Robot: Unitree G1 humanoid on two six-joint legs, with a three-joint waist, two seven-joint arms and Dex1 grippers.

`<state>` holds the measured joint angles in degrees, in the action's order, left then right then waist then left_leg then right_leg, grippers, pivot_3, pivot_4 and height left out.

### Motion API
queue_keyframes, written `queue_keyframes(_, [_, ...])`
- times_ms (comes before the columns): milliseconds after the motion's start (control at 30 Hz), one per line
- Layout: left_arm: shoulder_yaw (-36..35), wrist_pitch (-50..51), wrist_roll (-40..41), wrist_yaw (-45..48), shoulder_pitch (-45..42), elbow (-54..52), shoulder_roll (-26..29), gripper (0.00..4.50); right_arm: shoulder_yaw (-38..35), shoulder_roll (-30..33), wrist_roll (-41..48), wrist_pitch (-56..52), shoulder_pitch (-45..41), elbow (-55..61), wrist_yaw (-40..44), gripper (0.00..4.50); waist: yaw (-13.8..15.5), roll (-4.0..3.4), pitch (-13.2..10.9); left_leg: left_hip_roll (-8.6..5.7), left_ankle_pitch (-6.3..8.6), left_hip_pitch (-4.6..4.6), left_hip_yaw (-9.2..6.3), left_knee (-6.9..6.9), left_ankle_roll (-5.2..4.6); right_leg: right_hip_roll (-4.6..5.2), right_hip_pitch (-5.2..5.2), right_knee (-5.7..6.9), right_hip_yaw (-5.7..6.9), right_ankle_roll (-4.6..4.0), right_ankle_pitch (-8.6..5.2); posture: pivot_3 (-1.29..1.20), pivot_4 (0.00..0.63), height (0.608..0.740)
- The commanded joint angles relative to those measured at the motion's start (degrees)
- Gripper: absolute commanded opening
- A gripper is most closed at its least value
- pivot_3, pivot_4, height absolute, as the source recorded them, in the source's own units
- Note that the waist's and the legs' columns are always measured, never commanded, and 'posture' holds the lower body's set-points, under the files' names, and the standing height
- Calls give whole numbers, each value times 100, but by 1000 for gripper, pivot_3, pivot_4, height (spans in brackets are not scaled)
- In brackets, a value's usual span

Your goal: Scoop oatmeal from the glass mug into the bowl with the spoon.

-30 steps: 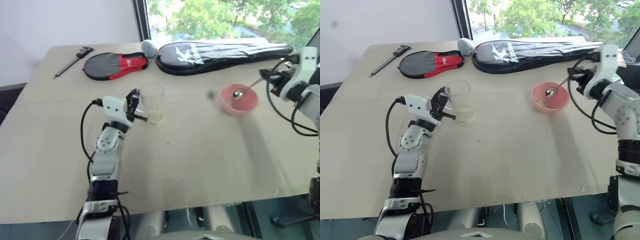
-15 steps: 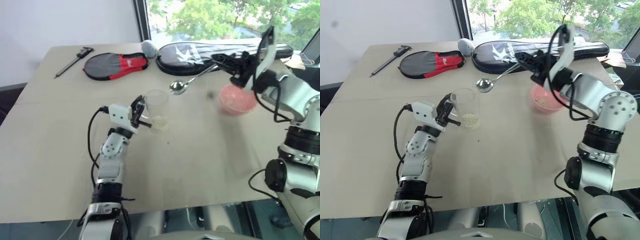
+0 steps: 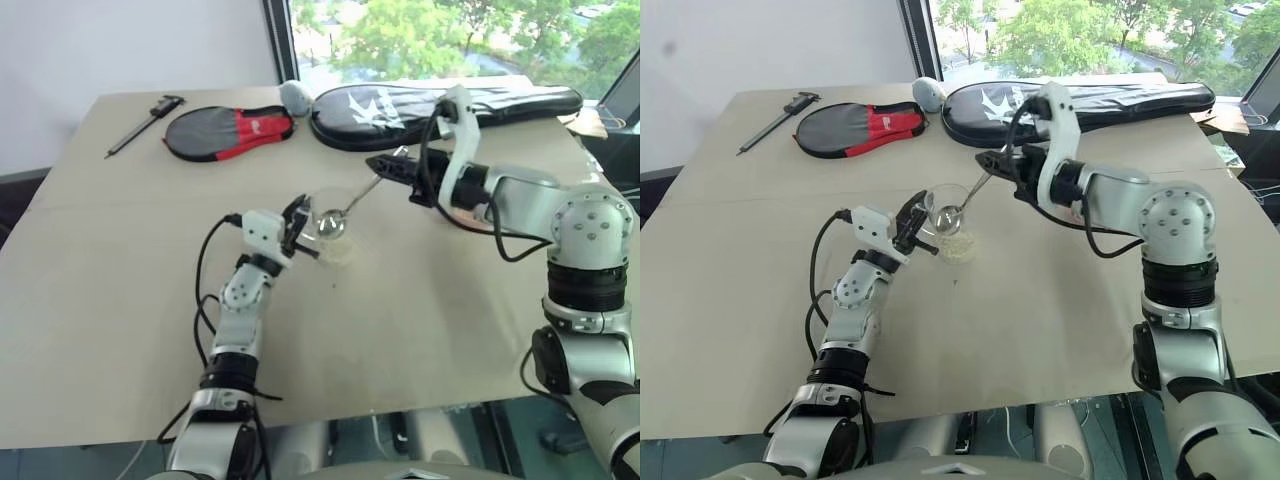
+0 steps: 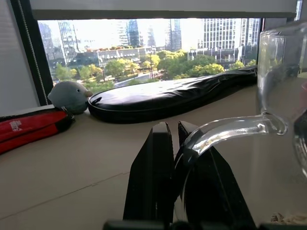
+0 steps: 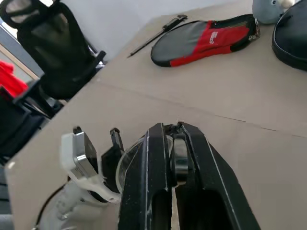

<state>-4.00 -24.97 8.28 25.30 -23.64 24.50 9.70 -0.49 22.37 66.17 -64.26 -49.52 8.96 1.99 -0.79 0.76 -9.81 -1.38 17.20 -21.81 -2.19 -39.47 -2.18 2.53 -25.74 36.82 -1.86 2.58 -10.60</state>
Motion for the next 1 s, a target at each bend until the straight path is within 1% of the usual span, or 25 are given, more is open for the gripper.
queue_keyframes(33, [-67,-318,98,66,-69,160,-1,0,-78,-10,-304,295,-23,183,281,1551,0,0,0,0,0,0,0,0,0,0,0,0,0,0,0,0,150,740])
queue_keyframes(100, [-87,-400,119,89,-85,260,9,0,-160,-108,-457,409,-58,146,295,2222,-4,0,0,0,0,0,0,0,0,1,0,0,0,0,0,0,150,740])
queue_keyframes(133, [-97,-439,133,104,-95,312,12,0,-198,-137,-522,455,-81,124,326,2222,-5,0,0,0,0,1,0,0,0,1,0,0,0,0,0,0,150,740])
queue_keyframes(200, [-113,-512,169,144,-108,402,13,774,-258,-186,-622,515,-105,102,388,2310,-4,0,0,0,0,2,-1,0,1,1,0,1,0,-1,0,0,150,740])
queue_keyframes(233, [-115,-543,182,158,-114,437,14,954,-278,-208,-658,528,-107,98,412,2310,-5,-1,0,0,0,2,-1,0,0,1,0,1,0,-1,1,0,150,740])
queue_keyframes(267, [-110,-579,178,163,-118,474,18,1360,-298,-235,-674,528,-101,96,440,2310,-4,0,0,1,0,2,-1,0,1,1,0,1,0,-2,1,0,150,740])
queue_keyframes(333, [-102,-633,160,163,-116,513,31,2312,-326,-282,-706,512,-87,107,476,2310,-4,-1,0,0,0,2,-2,0,0,1,0,1,1,-2,1,0,150,740])
queue_keyframes(367, [-98,-667,129,147,-110,524,48,2684,-340,-307,-718,500,-71,121,491,2310,-4,-1,0,0,0,2,-2,0,0,1,0,0,1,-2,1,0,150,740])
queue_keyframes(400, [-99,-694,91,118,-100,530,67,3270,-352,-326,-730,488,-56,137,508,2310,-4,-1,0,1,0,2,-2,1,0,1,0,0,1,-2,1,0,150,740])
queue_keyframes(433, [-100,-722,65,97,-89,538,86,3536,-363,-344,-740,477,-43,150,525,2310,-5,-1,1,1,0,2,-2,1,0,1,0,0,1,-2,1,0,150,740])
queue_keyframes(633, [-127,-694,151,121,135,268,168,3536,-421,-396,-788,436,7,179,573,2310,-16,-2,1,2,0,3,-3,1,0,1,0,1,1,-3,2,0,150,740])
queue_keyframes(800, [-80,-414,244,177,551,-413,274,3536,-453,-408,-819,408,31,209,619,2310,-29,-4,2,4,0,3,-3,4,1,2,-1,-1,1,-4,2,0,150,740])
queue_keyframes(1000, [-81,221,426,234,1126,-1400,436,3536,-497,-403,-856,393,79,227,684,2310,-20,-4,2,4,0,2,-5,5,0,7,-1,-2,2,-4,2,0,150,740])
